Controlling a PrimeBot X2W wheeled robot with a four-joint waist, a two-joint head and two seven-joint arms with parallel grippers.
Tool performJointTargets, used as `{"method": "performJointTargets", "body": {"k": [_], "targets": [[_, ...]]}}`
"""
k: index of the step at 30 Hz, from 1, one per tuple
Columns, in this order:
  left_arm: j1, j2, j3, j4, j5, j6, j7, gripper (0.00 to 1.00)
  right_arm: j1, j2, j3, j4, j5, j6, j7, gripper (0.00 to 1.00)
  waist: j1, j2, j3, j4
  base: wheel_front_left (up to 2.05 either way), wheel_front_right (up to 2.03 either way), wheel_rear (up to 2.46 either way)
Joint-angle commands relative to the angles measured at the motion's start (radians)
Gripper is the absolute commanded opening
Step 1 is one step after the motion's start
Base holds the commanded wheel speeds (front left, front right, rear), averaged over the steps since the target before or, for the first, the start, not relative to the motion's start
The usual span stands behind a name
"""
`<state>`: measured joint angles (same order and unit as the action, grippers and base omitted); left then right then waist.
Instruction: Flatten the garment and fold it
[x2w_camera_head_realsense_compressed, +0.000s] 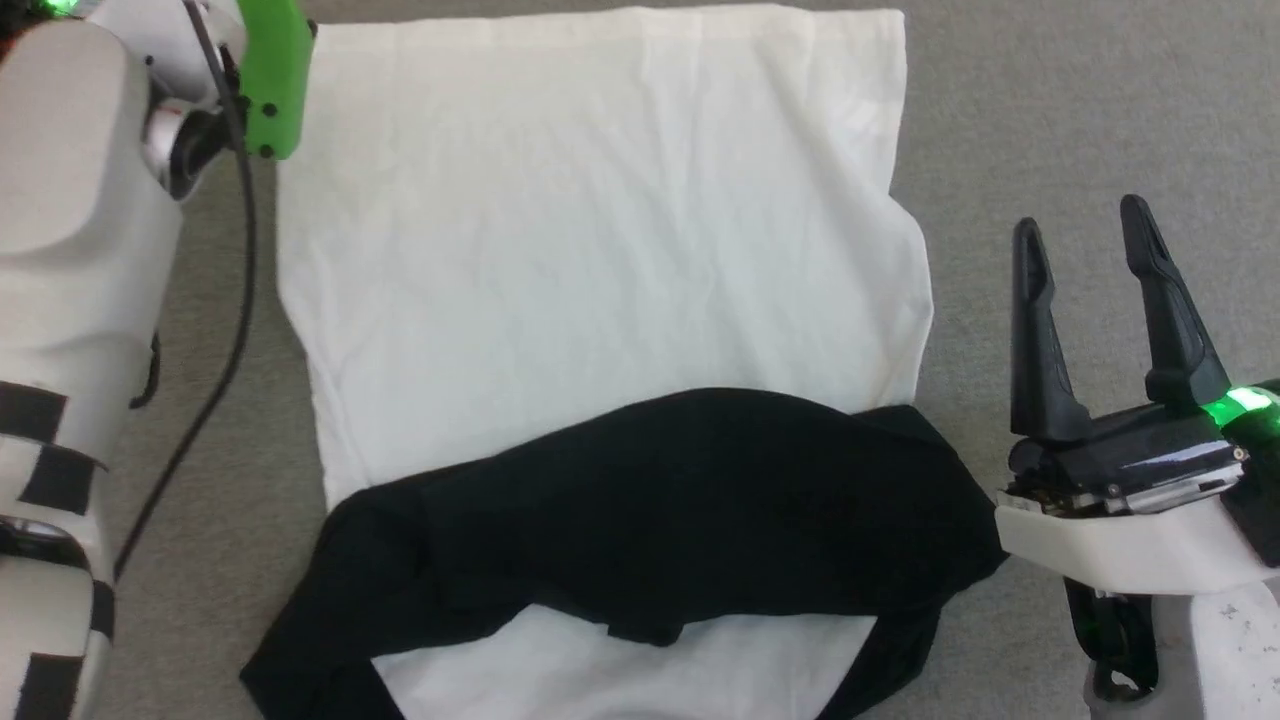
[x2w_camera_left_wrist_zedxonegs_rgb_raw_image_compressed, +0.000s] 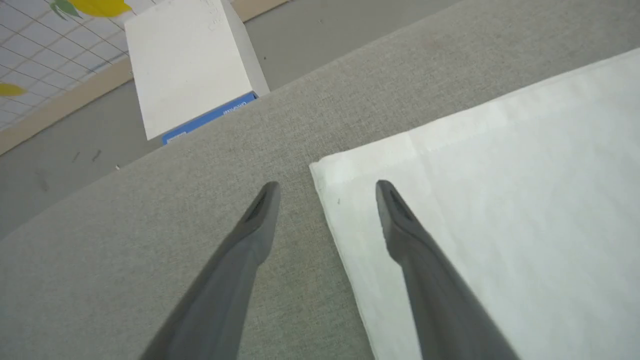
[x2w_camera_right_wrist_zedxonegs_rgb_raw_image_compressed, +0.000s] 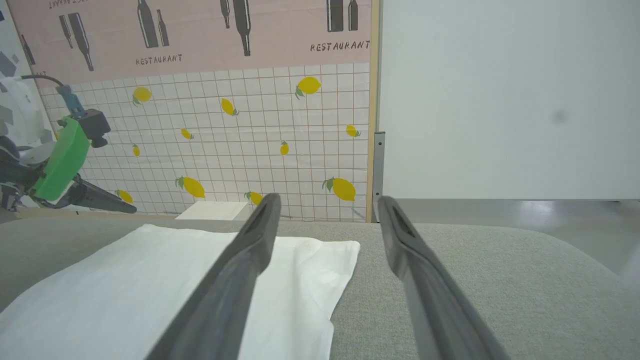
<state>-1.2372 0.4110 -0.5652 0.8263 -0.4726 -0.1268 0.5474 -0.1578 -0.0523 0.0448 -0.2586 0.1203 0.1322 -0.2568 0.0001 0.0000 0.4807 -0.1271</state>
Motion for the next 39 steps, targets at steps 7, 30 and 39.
{"method": "performJointTargets", "body": {"k": [7,30,39], "targets": [[-0.058,0.103,-0.122,-0.021,-0.163,-0.004,0.276,1.00,-0.029,0.002,0.039,0.012,-0.028,-0.002,-0.005,1.00,-0.0001,0.0000,0.102,-0.077,0.00,0.00,0.00],[-0.017,0.196,-0.412,-0.242,-0.331,-0.004,0.142,0.00,-0.225,-0.115,-0.055,0.095,-0.049,-0.002,-0.001,1.00,-0.0001,0.0000,-0.069,0.050,0.00,0.00,0.00],[-0.014,0.186,-0.493,-0.294,-0.359,-0.004,0.032,0.00,-0.496,-0.287,-0.006,0.266,0.054,-0.002,0.389,1.00,-0.0001,0.0000,-0.089,0.117,0.00,0.00,0.00]]}}
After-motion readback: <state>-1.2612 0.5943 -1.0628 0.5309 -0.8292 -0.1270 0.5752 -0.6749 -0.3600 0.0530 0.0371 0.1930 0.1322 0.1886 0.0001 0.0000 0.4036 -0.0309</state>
